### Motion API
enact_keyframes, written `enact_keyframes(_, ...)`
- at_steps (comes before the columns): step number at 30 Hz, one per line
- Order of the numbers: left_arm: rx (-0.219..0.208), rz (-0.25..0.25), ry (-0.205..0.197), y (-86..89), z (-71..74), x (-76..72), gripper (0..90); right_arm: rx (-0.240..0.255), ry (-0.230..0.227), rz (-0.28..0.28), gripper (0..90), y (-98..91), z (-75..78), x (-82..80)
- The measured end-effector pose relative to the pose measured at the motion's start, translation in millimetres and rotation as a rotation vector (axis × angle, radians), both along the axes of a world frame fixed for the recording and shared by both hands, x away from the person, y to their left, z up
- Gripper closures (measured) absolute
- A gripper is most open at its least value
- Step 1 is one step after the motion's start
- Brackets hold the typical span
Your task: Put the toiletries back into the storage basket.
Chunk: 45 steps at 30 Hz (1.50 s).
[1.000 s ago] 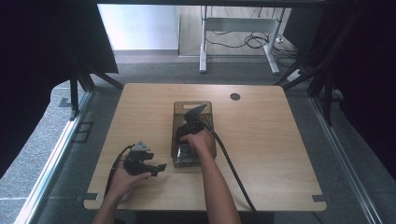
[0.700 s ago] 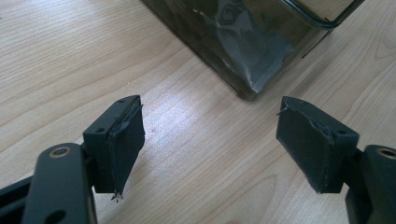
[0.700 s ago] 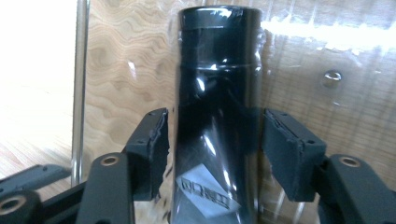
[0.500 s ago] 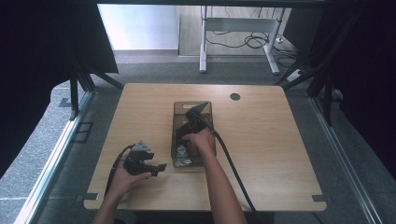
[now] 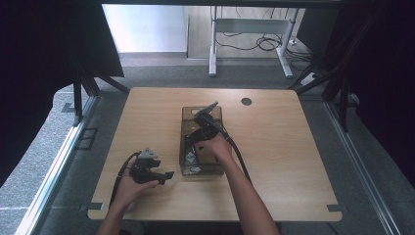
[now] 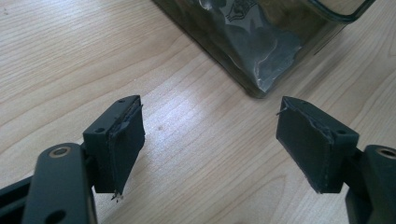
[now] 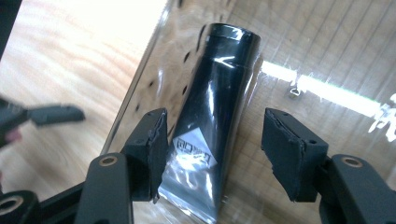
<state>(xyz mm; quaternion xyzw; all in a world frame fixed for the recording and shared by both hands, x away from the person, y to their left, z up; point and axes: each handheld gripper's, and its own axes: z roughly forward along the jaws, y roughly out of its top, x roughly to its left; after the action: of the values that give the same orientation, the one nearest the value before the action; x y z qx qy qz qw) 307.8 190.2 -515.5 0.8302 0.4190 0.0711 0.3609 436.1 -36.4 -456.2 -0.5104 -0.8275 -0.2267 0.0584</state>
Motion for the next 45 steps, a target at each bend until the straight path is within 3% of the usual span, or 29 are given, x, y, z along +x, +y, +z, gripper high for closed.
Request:
enact_keyframes(4,0.004,0.012,-0.002,1.3,-1.1,-0.8,23.9,0.0,-0.084,0.099,41.2,-5.8,7.7,-8.7)
enact_keyframes(10,0.015,0.019,-0.009,2.4,-0.1,-2.6,23.9,0.061,-0.165,0.167,40.6,-24.7,18.2,-21.5)
enact_keyframes(21,0.034,0.025,-0.01,1.7,-2.0,-1.7,23.9,0.147,-0.314,0.218,41.1,-81.2,28.5,-51.7)
enact_keyframes(28,0.038,0.03,-0.013,0.4,-2.1,-2.9,23.9,0.148,-0.415,0.163,41.2,-129.8,24.8,-79.6)
enact_keyframes(31,0.04,0.032,-0.012,0.8,-2.0,-2.9,23.9,0.166,-0.437,0.136,41.2,-154.5,18.5,-90.8)
enact_keyframes(38,0.05,0.043,-0.006,1.1,-3.8,-2.5,23.9,0.191,-0.476,0.053,41.5,-204.8,-8.0,-109.8)
enact_keyframes(45,0.055,0.051,-0.009,1.1,-4.3,-2.9,23.9,0.21,-0.468,0.007,41.5,-223.5,-28.9,-116.3)
